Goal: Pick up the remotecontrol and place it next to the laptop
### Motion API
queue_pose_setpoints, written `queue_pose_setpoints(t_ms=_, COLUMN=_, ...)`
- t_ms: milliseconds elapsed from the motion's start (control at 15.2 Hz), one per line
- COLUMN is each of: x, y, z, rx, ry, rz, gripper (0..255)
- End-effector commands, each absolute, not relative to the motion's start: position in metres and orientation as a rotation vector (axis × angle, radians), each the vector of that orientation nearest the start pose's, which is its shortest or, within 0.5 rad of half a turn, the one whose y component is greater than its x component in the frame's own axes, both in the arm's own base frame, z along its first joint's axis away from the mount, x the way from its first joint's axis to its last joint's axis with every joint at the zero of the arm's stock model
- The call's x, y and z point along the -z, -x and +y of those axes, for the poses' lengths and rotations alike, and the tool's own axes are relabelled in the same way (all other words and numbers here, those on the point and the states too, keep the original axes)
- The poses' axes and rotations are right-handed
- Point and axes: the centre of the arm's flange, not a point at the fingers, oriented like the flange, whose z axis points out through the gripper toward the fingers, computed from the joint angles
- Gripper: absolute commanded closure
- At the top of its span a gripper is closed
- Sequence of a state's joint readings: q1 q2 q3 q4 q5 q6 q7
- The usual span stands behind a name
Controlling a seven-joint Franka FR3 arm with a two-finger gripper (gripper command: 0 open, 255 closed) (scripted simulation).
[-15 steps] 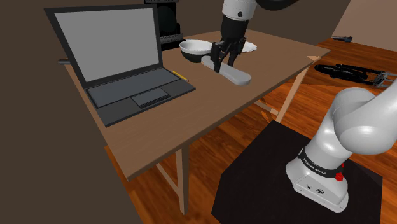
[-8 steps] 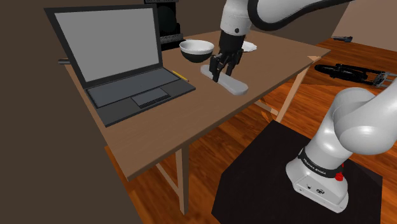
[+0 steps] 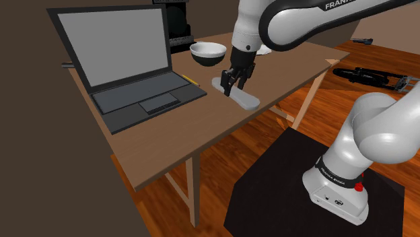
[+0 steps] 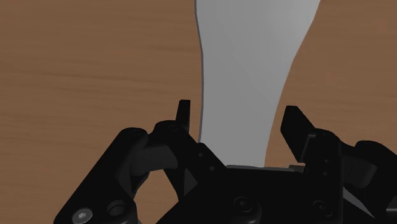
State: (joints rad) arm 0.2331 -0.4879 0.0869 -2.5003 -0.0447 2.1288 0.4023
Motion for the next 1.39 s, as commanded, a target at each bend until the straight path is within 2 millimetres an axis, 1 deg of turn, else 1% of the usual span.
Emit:
queue_pose_setpoints(t_ms=0, x=-0.463, y=-0.387, z=0.127, rx=0.216, ry=3.167, rz=0.109, gripper=255)
queue_pose_setpoints(t_ms=330, x=-0.463, y=-0.387, z=0.127, rx=0.216, ry=3.167, rz=0.109, gripper=255)
queue_pose_setpoints(t_ms=396, x=-0.463, y=-0.387, z=0.127, rx=0.216, ry=3.167, rz=0.109, gripper=0)
queue_pose_setpoints(t_ms=726, x=-0.463, y=-0.387, z=0.127, rx=0.216, ry=3.167, rz=0.109, gripper=0)
queue_pose_setpoints(t_ms=924, x=-0.502, y=-0.382, z=0.129, rx=0.216, ry=3.167, rz=0.109, gripper=0)
queue_pose_setpoints(t_ms=990, x=-0.513, y=-0.380, z=0.129, rx=0.216, ry=3.167, rz=0.109, gripper=0)
queue_pose_setpoints(t_ms=1320, x=-0.513, y=-0.380, z=0.129, rx=0.216, ry=3.167, rz=0.109, gripper=0)
